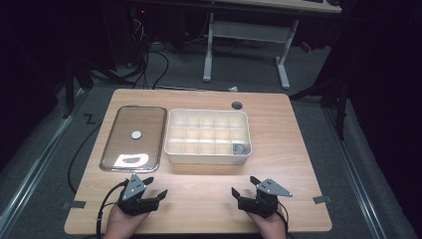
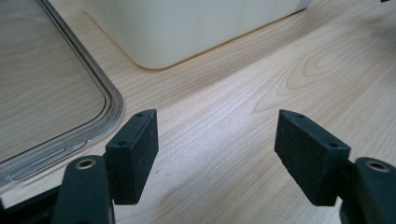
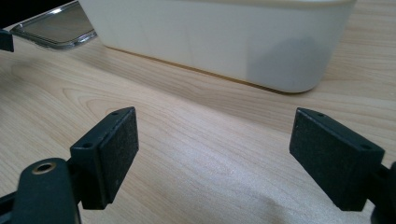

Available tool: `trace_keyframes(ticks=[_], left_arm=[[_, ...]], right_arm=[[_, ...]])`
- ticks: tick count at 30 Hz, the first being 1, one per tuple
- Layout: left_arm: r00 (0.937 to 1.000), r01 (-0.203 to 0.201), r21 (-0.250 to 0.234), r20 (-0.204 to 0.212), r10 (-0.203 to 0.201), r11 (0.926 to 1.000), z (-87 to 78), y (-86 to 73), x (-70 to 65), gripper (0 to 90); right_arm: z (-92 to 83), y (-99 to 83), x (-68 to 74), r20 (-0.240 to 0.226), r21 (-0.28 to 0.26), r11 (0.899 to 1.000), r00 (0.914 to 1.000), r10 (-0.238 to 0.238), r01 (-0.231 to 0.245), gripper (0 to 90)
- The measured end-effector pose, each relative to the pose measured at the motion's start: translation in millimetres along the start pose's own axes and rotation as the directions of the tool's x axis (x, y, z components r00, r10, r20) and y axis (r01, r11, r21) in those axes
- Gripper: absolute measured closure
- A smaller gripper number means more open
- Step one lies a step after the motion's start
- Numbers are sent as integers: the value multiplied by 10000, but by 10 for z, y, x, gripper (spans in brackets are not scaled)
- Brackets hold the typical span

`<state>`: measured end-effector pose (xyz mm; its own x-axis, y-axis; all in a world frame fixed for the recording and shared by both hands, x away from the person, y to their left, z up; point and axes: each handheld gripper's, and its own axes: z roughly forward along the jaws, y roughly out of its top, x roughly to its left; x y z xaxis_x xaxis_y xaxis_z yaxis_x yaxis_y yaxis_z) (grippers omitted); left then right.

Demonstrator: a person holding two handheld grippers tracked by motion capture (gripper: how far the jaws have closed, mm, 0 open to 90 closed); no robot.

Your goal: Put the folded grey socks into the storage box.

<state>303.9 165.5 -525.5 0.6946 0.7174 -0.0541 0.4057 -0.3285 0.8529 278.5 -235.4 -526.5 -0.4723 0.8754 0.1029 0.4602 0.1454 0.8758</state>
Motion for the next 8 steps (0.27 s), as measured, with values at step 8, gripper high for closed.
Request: trace_keyframes(ticks=[8], left_arm=[[9996,-287,-31,32,287,9996,5,31,-6,308]], right_arm=[[-8,-9,11,275,-142,9999,9996,101,-97,158]])
